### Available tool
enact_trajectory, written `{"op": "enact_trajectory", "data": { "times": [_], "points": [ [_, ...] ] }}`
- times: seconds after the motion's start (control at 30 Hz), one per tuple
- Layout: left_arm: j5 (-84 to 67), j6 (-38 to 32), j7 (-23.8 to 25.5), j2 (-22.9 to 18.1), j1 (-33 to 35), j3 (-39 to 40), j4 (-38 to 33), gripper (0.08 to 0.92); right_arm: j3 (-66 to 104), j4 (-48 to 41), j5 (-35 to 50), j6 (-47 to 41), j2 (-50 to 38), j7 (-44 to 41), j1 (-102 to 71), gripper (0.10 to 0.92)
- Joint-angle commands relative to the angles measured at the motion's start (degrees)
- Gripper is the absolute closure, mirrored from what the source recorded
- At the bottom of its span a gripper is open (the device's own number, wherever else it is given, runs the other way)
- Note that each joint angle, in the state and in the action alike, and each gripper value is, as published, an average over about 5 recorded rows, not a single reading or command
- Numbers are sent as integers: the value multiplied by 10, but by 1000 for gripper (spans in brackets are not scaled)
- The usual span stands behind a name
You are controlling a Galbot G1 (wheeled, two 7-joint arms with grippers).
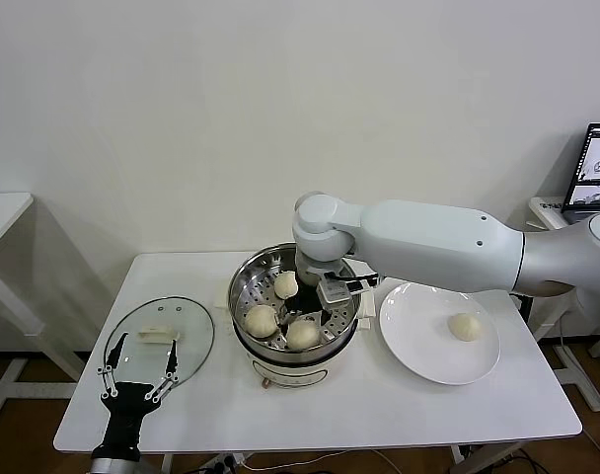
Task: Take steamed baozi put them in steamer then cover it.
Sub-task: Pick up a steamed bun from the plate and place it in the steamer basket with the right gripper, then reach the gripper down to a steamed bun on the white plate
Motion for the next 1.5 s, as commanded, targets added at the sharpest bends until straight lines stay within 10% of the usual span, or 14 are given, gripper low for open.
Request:
{"op": "enact_trajectory", "data": {
  "times": [0.03, 0.47, 0.77, 1.5],
  "points": [
    [0, 0, 0, 0, 0, 0, 1, 177, 23, -2, -13, 1, -15, 3, -2, 206],
    [1, 3, 0, 1, -2, 3, 1, 177, 109, -236, 234, -294, -155, -32, 32, 203],
    [3, 3, 1, 3, -1, 3, 3, 177, 90, -429, 227, -386, -212, -66, -33, 203],
    [5, 4, 0, 1, 8, -3, 0, 177, 125, -389, 169, -395, -259, 8, -197, 203]
  ]
}}
